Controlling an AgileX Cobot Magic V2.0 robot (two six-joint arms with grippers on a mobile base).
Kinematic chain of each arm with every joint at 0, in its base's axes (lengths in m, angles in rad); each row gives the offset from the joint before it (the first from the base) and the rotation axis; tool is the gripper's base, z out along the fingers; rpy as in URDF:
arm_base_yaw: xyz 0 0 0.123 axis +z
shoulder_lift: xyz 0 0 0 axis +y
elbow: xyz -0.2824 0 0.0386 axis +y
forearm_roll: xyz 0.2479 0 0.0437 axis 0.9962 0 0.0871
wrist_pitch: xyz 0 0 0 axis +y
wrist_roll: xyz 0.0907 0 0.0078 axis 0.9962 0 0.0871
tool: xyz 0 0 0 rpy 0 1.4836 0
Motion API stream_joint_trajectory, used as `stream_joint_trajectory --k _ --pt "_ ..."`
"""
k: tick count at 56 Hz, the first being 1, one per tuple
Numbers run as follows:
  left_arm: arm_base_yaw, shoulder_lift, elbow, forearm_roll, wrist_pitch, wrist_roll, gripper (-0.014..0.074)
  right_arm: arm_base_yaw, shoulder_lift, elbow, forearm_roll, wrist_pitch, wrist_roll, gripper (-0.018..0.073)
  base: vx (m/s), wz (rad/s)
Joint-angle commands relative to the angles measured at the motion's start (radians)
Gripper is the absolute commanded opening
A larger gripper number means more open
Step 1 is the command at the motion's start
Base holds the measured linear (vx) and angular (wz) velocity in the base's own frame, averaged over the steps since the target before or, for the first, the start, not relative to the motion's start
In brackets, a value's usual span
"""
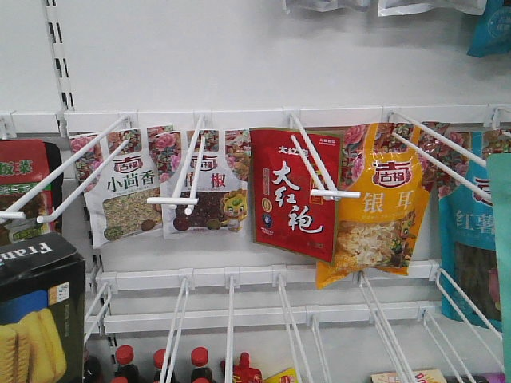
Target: Pick snacks and fruit into basket
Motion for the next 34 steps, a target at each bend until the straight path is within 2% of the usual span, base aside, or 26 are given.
stream_joint_trajectory --k 1,34 --pt "0.001 0.002 -0.040 -0.005 -0.091 -0.001 -0.0008 0.001 0.007 -0.035 -0.012 -0.093 -0.014 -0.0007 0.00 0.00" --pt "0.001 0.002 -0.040 -0.005 -0.091 -0.001 -0.0008 0.001 0.007 -0.035 -0.012 -0.093 -0.014 -0.0007 0.00 0.00"
